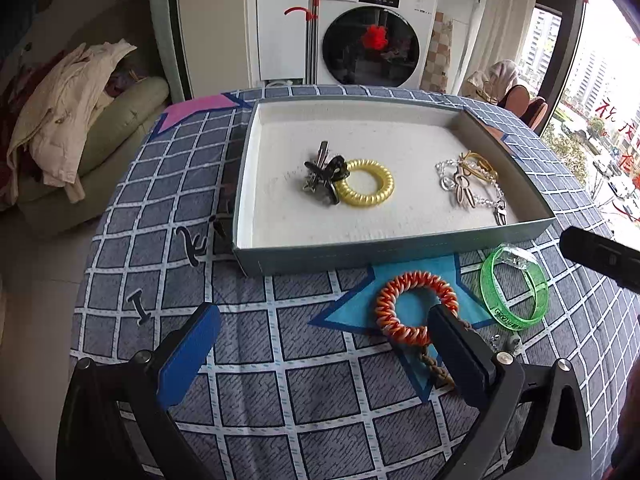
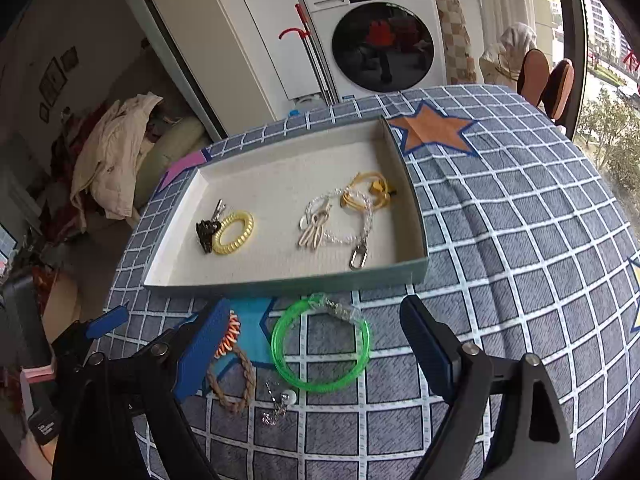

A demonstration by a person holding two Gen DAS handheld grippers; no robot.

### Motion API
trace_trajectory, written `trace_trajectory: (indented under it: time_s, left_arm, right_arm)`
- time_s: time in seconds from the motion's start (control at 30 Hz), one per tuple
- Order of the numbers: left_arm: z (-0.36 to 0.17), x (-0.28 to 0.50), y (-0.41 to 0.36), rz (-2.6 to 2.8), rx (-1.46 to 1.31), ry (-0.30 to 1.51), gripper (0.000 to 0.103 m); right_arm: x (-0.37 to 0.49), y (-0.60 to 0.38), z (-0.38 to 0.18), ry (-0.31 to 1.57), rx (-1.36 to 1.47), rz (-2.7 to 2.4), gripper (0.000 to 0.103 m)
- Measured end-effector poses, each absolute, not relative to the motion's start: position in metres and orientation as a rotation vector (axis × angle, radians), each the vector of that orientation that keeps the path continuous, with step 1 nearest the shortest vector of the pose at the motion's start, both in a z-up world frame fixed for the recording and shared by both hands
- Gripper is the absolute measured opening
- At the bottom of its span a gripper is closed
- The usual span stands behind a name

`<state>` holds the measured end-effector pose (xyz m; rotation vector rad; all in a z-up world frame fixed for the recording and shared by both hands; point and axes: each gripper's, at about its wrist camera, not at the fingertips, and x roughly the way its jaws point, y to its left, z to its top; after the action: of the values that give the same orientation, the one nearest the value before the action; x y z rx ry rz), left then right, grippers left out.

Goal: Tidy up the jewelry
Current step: 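Move the left gripper to the orange hair tie while the right approaches the green bracelet, then grasp the orange coil hair tie with the left gripper while the right grasps the green bracelet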

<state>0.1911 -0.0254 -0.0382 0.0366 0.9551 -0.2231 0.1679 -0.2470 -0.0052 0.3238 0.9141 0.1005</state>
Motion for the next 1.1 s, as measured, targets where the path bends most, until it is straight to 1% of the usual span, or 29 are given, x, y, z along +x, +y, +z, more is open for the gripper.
trace_trajectory:
  time_s: [0.3, 0.53, 0.9, 1.1]
  left_arm:
    - [-0.048, 0.201, -0.021, -0.198, -0.048, 1.015, 0.103]
    - [-0.060, 0.206, -0.027, -0.186, -0.042, 1.047, 0.103]
    - [-0.065, 0.211, -0.035, -0.167, 0.011, 1.046, 0.103]
    - [-0.066, 0.210, -0.036, -0.170, 0.031, 1.040, 0.103]
  right_arm:
    - [0.159, -0.258, -0.028, 0.982, 0.307, 0.048, 0.089]
    - [0.161, -0.258, -0.035, 1.000, 0.302, 0.034, 0.089]
    - [0.181, -0.245, -0.050, 1.041, 0.194, -0.013, 0.089]
    - [0.183, -0.232, -0.053, 1.045, 0.081, -0.033, 0.089]
